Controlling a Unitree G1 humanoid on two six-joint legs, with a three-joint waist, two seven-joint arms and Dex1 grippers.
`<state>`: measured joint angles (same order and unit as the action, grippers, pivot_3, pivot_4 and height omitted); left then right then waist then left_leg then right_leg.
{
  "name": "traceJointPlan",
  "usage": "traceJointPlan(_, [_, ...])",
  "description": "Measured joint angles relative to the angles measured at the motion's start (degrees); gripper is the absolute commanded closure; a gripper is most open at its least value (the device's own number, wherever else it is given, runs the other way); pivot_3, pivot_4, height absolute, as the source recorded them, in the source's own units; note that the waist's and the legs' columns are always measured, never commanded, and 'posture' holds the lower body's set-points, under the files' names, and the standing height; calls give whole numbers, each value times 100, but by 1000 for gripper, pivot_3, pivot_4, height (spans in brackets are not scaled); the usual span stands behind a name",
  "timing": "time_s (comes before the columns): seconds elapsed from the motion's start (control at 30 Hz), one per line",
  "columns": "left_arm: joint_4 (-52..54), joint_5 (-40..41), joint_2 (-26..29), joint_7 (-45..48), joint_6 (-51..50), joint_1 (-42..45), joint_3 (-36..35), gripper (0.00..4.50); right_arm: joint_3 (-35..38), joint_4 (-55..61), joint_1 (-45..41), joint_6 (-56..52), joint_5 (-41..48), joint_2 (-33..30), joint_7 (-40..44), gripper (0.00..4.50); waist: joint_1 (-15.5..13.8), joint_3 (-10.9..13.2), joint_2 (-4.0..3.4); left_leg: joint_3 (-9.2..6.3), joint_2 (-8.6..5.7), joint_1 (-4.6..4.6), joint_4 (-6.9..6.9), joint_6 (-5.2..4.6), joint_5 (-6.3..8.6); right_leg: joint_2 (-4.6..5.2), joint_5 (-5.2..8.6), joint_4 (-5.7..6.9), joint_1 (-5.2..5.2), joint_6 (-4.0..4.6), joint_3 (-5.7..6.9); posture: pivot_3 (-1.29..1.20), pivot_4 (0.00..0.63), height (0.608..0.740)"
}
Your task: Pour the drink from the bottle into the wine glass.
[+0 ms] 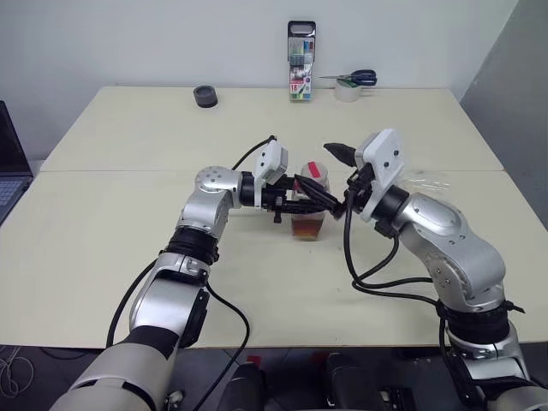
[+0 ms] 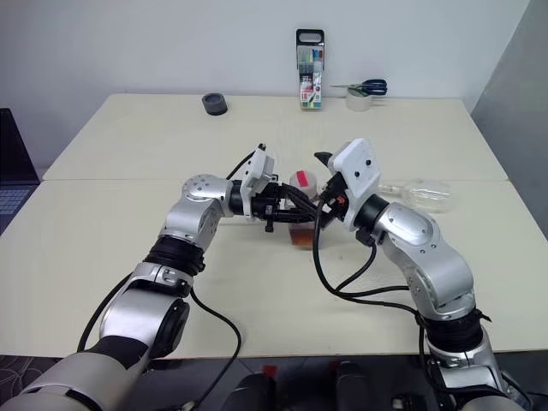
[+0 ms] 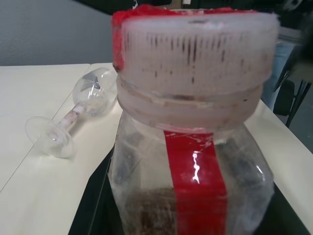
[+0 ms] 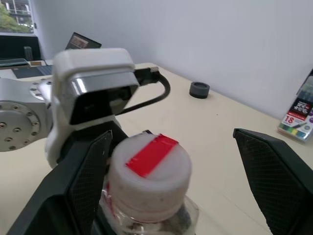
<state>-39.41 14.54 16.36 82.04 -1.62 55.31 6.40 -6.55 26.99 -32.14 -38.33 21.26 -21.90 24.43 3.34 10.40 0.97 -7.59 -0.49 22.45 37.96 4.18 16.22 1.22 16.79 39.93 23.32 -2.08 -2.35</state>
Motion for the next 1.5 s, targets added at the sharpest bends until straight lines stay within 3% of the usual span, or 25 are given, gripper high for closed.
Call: traceJointPlan(1.5, [-26,-117,3,13,92,-22,11,2810,446,594,423,-555,697,-473,163,279,-2,0,0,0,0,0,0,-12,6,0,0,0,0,0,0,0,150,740])
